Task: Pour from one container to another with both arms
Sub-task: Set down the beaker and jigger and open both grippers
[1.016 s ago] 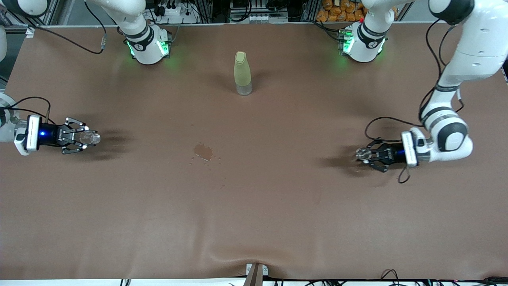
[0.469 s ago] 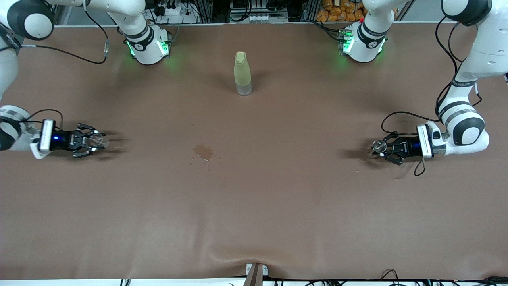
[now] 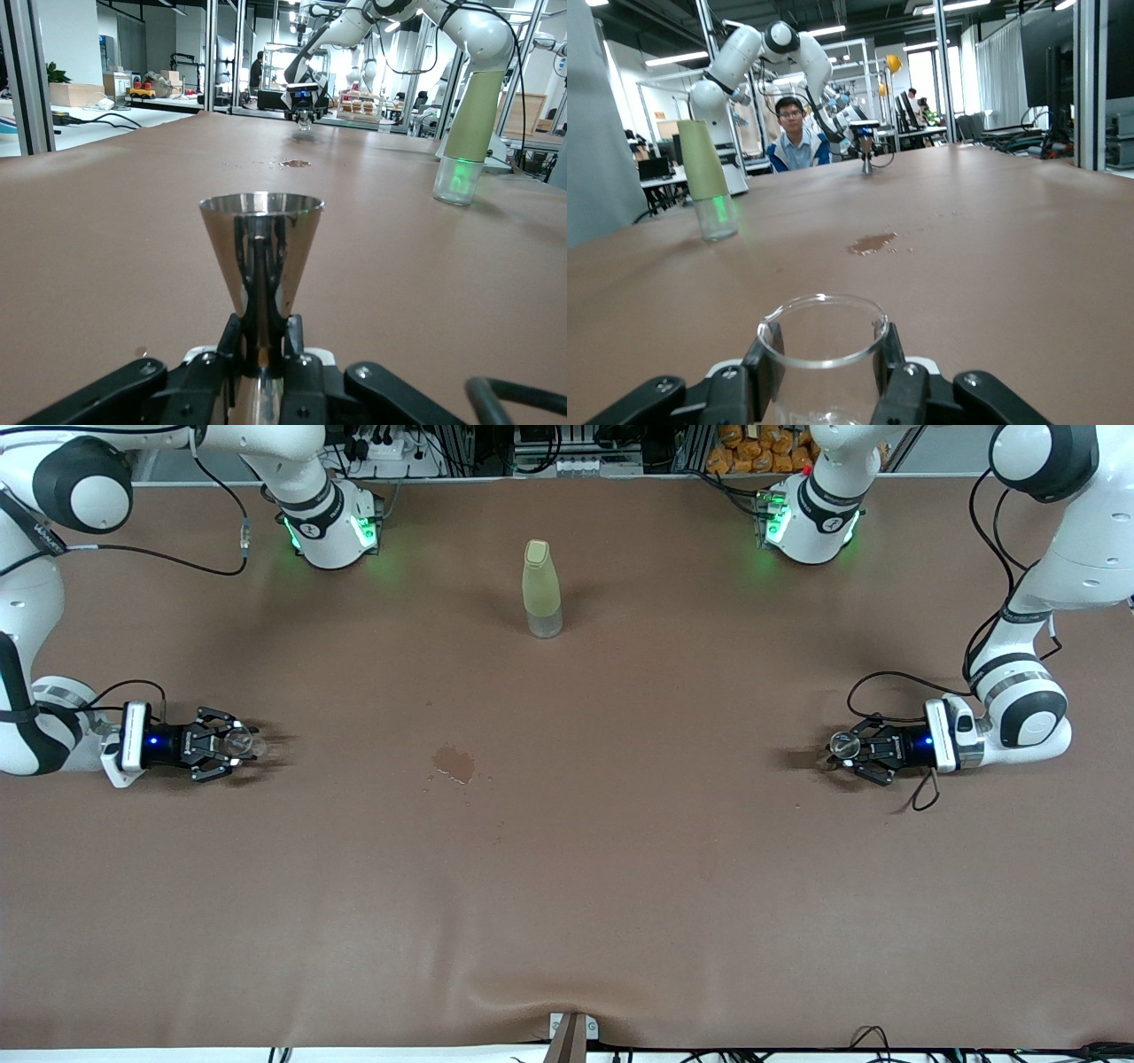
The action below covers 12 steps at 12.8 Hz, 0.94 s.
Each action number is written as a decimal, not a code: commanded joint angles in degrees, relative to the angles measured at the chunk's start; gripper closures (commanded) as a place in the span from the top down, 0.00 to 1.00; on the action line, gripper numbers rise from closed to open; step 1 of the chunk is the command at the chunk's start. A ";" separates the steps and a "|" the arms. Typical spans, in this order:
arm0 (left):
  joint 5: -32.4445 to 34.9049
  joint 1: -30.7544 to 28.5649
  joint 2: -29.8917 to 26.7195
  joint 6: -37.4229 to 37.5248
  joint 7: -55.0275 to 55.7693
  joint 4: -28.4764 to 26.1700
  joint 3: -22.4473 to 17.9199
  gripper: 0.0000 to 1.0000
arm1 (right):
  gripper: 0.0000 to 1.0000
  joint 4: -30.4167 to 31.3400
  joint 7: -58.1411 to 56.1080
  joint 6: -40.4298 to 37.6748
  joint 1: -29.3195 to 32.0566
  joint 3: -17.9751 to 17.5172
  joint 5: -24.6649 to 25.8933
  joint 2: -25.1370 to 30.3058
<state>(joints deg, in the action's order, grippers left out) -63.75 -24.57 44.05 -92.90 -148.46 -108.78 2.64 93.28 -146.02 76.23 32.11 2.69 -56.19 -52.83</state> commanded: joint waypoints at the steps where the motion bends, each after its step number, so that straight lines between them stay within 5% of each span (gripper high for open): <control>1: 0.90 -1.00 -0.28 1.40 -0.60 0.06 0.61 0.00 | 0.46 -1.52 -0.32 0.24 0.06 -0.05 -0.85 -1.04; 4: 0.90 -1.27 0.69 1.40 -2.36 0.33 0.61 0.00 | 0.57 -1.61 -0.32 0.24 0.06 -0.05 -0.85 -1.48; 7: 0.90 -1.27 0.69 1.40 -2.10 0.33 0.61 0.25 | 0.64 -1.61 -0.32 0.15 0.06 -0.05 -0.94 -1.49; 12: 0.90 -1.96 0.69 1.40 -1.31 0.41 0.52 0.42 | 0.64 -1.61 -2.78 -0.02 -0.03 -0.05 -2.95 -1.40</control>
<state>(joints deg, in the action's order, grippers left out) -63.74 -25.02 44.57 -92.62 -149.65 -108.76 2.66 92.86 -148.00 76.87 32.10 2.68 -57.60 -53.39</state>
